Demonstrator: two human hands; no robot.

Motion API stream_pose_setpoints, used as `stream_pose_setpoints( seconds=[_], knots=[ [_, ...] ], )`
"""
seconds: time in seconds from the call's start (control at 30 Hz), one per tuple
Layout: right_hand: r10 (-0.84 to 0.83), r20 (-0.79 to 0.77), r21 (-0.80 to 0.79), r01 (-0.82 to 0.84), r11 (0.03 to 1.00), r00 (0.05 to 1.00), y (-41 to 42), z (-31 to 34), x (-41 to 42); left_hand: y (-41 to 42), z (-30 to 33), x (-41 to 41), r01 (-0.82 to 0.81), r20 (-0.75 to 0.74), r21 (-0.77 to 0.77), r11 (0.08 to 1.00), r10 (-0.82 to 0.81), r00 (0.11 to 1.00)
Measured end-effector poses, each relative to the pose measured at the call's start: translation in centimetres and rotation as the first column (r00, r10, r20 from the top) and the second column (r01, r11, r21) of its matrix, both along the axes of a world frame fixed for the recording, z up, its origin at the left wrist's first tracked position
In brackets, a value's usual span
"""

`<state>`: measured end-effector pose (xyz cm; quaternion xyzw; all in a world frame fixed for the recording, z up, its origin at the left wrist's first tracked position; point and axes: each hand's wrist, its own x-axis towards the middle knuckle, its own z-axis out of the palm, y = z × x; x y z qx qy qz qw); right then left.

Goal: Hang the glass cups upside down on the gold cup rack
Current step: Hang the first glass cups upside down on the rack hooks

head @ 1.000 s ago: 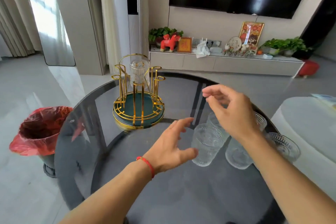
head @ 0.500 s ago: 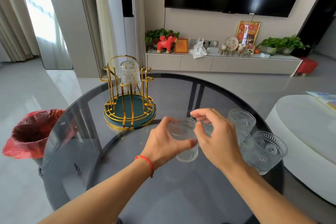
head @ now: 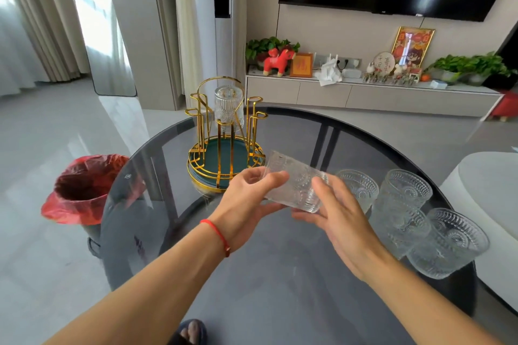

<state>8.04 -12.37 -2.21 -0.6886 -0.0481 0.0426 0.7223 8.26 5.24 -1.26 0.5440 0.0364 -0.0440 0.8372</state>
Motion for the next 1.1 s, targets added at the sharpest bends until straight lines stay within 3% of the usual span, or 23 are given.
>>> stream_pose_setpoints(
  seconds=[0.1,0.17,0.2,0.27,0.3,0.33,0.43,0.53,0.7,0.77,0.97,1.1],
  knots=[
    [-0.013,-0.042,0.088,0.016,0.996,0.999,0.1,-0.2,0.1,1.5,-0.3,0.8,0.004,0.023,0.217,0.976,-0.009,1.000],
    [-0.056,-0.044,0.048,0.059,0.997,0.997,0.1,-0.2,0.3,2.8,-1.0,1.5,-0.109,0.033,0.445,0.889,0.105,0.994],
    [-0.080,-0.021,0.011,0.080,0.997,0.997,0.0,-0.2,0.3,3.4,-1.5,1.8,-0.201,0.099,0.607,0.769,0.178,0.979],
    [-0.107,0.048,-0.057,0.109,0.992,0.993,0.0,-0.1,0.4,4.7,-2.7,2.4,-0.328,0.260,0.866,0.378,0.220,0.940],
    [-0.116,0.081,-0.084,0.123,0.989,0.990,0.0,0.1,0.4,5.0,-3.3,2.6,-0.316,0.277,0.920,0.231,0.185,0.943],
    [-0.127,0.111,-0.106,0.139,0.985,0.986,0.2,0.5,0.5,5.3,-3.8,2.8,-0.292,0.270,0.945,0.148,0.148,0.951],
    [-0.178,0.185,-0.117,0.202,0.972,0.966,0.9,2.4,1.5,5.2,-4.5,3.0,-0.266,0.257,0.961,0.079,0.104,0.961],
    [-0.230,0.257,-0.019,0.243,0.970,0.939,2.4,5.7,4.0,5.3,-4.4,3.2,-0.272,0.269,0.962,0.018,0.083,0.959],
    [-0.192,0.301,0.112,0.166,0.980,0.934,7.4,12.0,10.6,5.2,-4.2,3.0,-0.234,0.238,0.968,-0.093,0.044,0.970],
    [-0.173,0.321,0.095,0.150,0.984,0.931,10.3,14.2,13.2,5.1,-4.3,3.1,-0.233,0.239,0.966,-0.116,0.043,0.970],
    [-0.095,0.440,-0.184,0.193,0.964,0.893,17.8,16.6,19.0,5.0,-4.8,3.2,-0.245,0.250,0.955,-0.168,0.011,0.968],
    [0.081,0.565,-0.513,0.273,0.814,0.821,20.3,16.5,20.5,5.1,-5.1,3.3,-0.283,0.287,0.946,-0.161,0.004,0.958]
  ],
)
